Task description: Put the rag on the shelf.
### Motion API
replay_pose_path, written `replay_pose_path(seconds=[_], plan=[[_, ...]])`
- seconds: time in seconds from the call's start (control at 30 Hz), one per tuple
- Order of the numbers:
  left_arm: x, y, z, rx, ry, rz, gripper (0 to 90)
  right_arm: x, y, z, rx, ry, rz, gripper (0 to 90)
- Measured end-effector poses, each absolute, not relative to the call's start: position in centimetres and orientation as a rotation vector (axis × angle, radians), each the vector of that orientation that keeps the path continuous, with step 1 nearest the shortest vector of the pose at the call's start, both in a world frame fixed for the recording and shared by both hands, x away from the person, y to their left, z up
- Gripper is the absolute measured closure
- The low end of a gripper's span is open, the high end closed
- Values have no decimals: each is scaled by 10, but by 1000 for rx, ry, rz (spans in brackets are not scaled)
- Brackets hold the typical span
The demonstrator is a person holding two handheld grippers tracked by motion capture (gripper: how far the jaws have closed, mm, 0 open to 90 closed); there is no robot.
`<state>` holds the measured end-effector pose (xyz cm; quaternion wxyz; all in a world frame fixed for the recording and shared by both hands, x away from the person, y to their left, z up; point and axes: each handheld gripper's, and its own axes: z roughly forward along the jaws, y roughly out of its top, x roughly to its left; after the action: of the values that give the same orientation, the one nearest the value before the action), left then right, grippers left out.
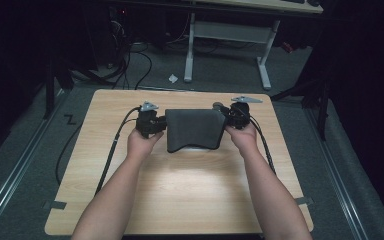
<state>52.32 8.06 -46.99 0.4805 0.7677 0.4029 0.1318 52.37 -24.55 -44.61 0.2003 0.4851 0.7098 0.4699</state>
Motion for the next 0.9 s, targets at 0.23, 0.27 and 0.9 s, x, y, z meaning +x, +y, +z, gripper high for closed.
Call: replay_pose_path(seconds=[0.23,0.27,0.9], plan=[[523,80,-470,1869,993,328,710,524,-248,-443,1346,1968,1272,540],[523,81,-469,1868,996,332,708,524,-248,-443,1346,1966,1266,542],[508,123,-465,1789,1063,423,657,501,-269,-440,1292,1900,1202,665]])
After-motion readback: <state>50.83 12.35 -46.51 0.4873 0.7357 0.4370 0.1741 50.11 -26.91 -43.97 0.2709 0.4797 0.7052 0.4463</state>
